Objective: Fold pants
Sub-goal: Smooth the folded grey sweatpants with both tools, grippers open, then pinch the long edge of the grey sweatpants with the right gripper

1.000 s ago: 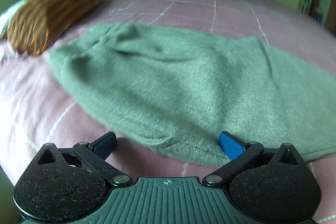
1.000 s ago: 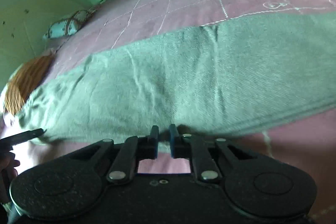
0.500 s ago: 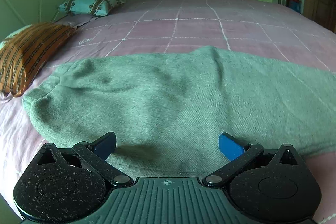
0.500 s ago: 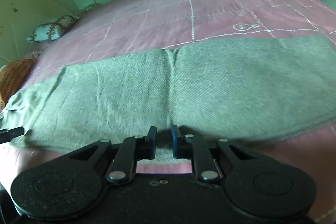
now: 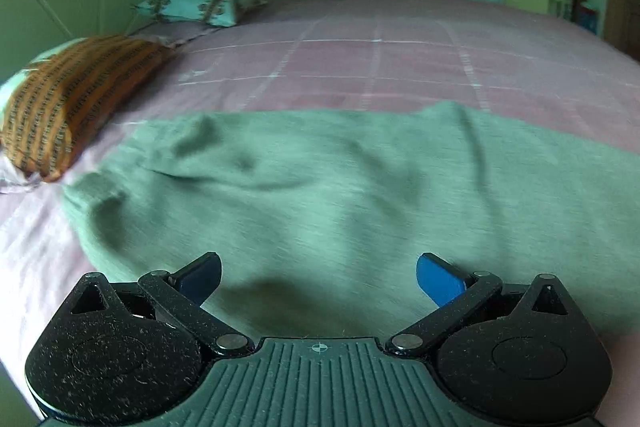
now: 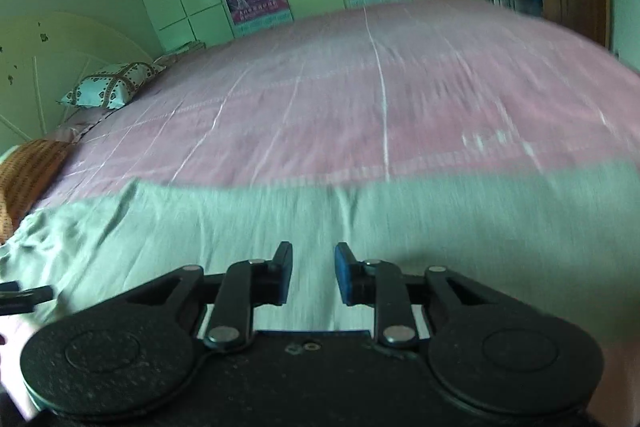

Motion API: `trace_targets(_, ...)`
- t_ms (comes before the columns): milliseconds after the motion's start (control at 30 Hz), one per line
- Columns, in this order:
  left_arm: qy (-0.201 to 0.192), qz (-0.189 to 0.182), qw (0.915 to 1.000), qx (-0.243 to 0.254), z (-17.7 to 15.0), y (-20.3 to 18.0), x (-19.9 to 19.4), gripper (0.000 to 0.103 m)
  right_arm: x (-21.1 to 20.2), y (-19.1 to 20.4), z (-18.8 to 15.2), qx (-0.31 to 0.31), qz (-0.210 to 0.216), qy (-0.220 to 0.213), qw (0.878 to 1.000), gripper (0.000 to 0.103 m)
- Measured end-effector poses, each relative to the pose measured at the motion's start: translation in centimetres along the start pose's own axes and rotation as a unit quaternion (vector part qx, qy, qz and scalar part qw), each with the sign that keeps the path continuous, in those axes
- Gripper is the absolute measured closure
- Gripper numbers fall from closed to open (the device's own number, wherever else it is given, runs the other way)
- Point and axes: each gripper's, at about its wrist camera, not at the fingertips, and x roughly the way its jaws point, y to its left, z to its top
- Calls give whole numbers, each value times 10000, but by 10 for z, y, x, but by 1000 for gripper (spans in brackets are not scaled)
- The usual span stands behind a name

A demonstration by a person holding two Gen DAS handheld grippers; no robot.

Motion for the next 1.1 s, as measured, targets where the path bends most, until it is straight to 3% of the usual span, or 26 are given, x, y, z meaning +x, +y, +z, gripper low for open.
trace_targets(133, 245, 5, 9997, 31, -9, 14, 23, 0, 41, 6, 17, -207, -42, 131, 9997, 88)
trace_targets(200, 201, 4, 9997, 98, -12, 14, 21, 0, 70, -2, 14, -218, -517, 667, 9962, 96)
trace_targets(233, 207, 8, 9997, 95, -13, 14, 20, 0, 73, -16, 13, 82, -434, 726, 9964, 100)
trace_targets(267, 215, 22, 9997, 89, -13, 14, 18, 0, 66, -27, 15, 401, -365, 681, 9962, 103)
trace_targets(333, 165, 39, 9998, 89, -15, 13, 14, 0, 25, -38, 13, 606, -406, 132, 9972, 87)
trace_targets(367, 124, 38, 9999, 90, -17, 13, 13, 0, -3, -49, 8, 758, -314, -248, 9963, 87)
trace_targets(433, 32, 40, 10000, 77, -21, 13, 13, 0, -56, -90, -13, 1587, -228, -775, 9840, 88)
trace_targets(500, -2, 34, 10000, 42, -22, 14, 14, 0, -96, -141, -38, 2612, -429, -1090, 9582, 87)
trace_targets(600, 14, 28, 10000, 16, -21, 15, 14, 0, -132, -198, -72, 3781, -511, -1260, 9157, 92)
trace_targets(667, 44, 19, 10000, -1, -21, 16, 14, 0, -138, -215, -83, 4108, -462, -1217, 9024, 91)
trace_targets(767, 91, -8, 10000, 6, -21, 17, 14, 0, -133, -226, -91, 4448, -380, -1081, 8882, 86)
trace_targets(900, 110, -34, 9999, 19, -21, 17, 14, 0, -109, -233, -93, 4807, -580, -718, 8720, 88)
trace_targets(967, 116, -35, 9999, 17, -21, 17, 13, 0, -102, -235, -99, 4966, -420, -800, 8633, 88)
trace_targets(1033, 105, -34, 9999, 24, -22, 16, 13, 0, -99, -236, -100, 4940, -282, -913, 8642, 85)
trace_targets(1100, 87, -35, 10000, 21, -23, 16, 13, 0, -98, -236, -97, 4654, -341, -868, 8802, 85)
